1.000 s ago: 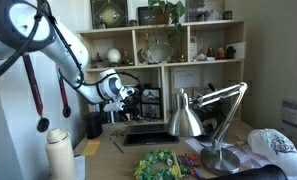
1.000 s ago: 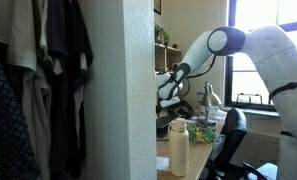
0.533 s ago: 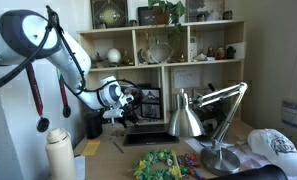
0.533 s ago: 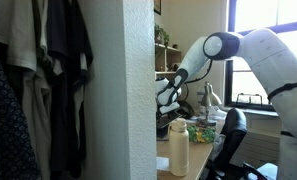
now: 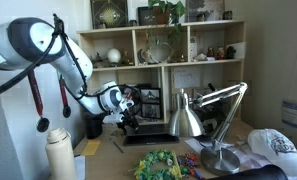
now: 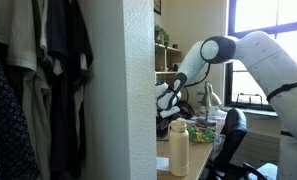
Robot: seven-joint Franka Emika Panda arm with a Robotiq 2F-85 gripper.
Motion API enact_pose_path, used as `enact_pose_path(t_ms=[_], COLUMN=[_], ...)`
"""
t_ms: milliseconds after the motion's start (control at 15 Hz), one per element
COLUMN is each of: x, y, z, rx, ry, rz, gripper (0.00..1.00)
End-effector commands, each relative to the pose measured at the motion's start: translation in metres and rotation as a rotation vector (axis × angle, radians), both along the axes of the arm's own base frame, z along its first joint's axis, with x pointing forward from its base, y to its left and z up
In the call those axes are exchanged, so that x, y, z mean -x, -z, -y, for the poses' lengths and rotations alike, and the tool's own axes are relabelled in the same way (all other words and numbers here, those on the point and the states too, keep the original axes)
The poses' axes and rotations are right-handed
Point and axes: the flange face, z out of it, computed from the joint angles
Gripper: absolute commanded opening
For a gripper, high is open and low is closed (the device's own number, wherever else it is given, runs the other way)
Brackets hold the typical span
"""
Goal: Close the laptop
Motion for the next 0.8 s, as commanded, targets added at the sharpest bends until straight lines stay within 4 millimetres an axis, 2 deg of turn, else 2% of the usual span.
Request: enact_pose_path(t_ms=[0, 267, 733], x=[0.000, -0.002, -0.019], y=[0.001, -0.004, 0.027], z=[0.000, 0.001, -0.013], rx=[0.000, 0.036, 0.057], ry=[0.002, 0.029, 0.025], rz=[-0.002, -0.014, -0.056], gripper=[1.00, 1.00, 1.00])
